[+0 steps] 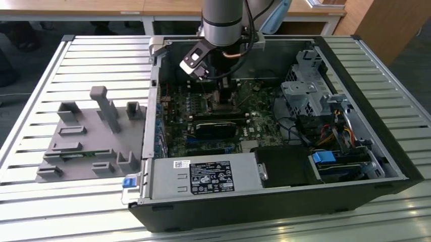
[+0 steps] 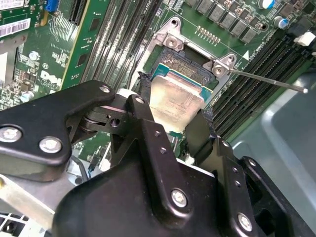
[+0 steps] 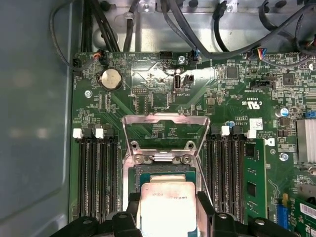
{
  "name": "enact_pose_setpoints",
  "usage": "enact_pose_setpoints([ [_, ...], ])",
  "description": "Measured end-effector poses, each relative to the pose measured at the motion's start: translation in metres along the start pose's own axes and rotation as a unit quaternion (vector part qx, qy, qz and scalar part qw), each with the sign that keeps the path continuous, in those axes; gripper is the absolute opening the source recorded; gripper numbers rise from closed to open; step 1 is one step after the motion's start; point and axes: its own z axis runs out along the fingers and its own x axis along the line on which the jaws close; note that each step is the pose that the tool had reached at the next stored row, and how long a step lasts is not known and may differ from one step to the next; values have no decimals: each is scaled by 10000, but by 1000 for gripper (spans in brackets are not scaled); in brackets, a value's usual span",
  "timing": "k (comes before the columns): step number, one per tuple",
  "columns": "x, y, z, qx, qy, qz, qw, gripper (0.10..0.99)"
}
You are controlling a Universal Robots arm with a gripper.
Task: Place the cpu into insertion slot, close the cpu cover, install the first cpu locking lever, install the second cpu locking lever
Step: 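Place the cpu into insertion slot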
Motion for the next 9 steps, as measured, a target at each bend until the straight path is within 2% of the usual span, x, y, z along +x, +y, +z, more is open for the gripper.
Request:
enact_pose_setpoints([
  [9, -1, -10, 71, 0, -6, 63, 10000, 529],
])
